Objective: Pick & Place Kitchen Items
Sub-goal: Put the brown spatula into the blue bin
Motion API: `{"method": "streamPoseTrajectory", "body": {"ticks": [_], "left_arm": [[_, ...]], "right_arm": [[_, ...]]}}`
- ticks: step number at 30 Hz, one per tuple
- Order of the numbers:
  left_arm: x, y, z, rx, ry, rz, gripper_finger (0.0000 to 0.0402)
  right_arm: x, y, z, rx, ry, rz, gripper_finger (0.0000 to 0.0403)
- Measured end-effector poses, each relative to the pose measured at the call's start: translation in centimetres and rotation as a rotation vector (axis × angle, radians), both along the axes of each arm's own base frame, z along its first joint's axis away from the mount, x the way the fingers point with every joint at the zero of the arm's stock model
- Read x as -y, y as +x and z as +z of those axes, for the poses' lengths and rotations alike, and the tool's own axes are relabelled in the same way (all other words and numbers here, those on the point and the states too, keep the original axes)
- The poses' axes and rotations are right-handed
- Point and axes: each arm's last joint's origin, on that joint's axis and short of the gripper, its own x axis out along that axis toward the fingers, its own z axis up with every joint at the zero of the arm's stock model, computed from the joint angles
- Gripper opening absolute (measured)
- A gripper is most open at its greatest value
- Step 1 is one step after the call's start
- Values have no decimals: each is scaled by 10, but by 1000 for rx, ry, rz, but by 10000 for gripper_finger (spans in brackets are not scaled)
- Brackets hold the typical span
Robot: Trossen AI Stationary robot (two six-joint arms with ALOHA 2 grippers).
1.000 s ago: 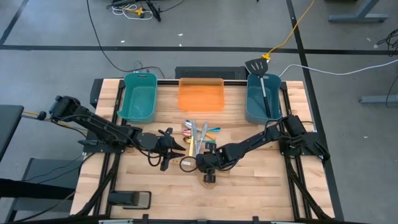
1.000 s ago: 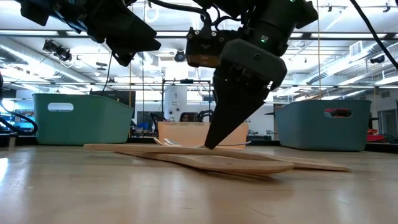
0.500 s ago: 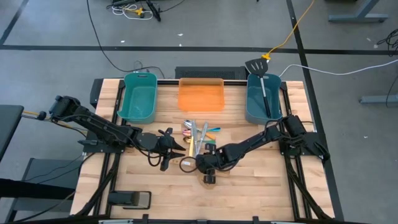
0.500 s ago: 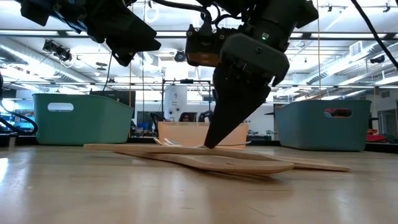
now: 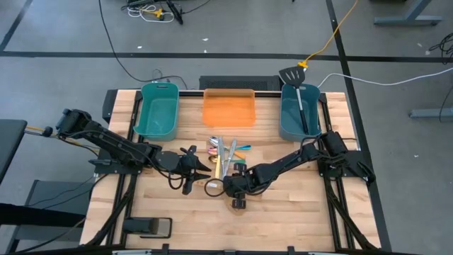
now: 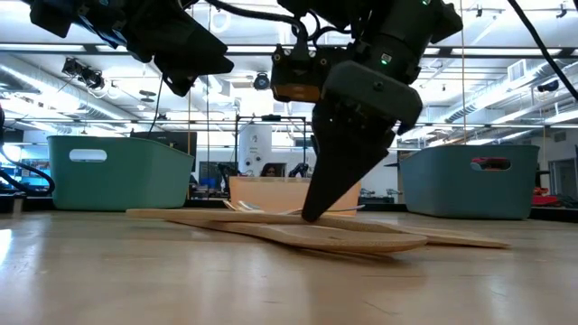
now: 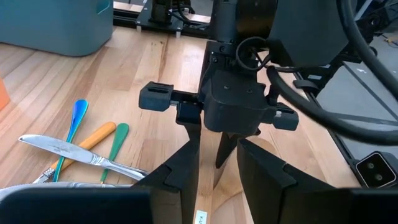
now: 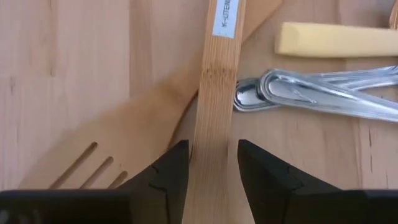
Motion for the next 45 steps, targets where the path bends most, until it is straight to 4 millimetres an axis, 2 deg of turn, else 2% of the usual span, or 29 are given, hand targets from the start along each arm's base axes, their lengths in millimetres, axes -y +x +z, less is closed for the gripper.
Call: {"method": "streamPoseTrajectory", "body": {"ticks": [10,15,20,26,35,45], "left_arm": [[0,0,0,-2,1,0,115],[0,0,0,-5,2,0,115],[0,0,-1,-6,2,0,115],[0,0,-1,-7,2,0,115],[0,0,-1,-7,2,0,115],[0,0,-1,-7,3,0,115]], "right_arm": [[4,-9,-21,-22,-23,-44,149],[4,-9,-22,-29,-23,-53,145],[5,-10,-23,-36,-20,-75,104],[5,-11,-23,-45,-16,-66,104],[9,-20,-4,-61,-45,-61,104],[7,-34,41,18,-58,-70,104]]}}
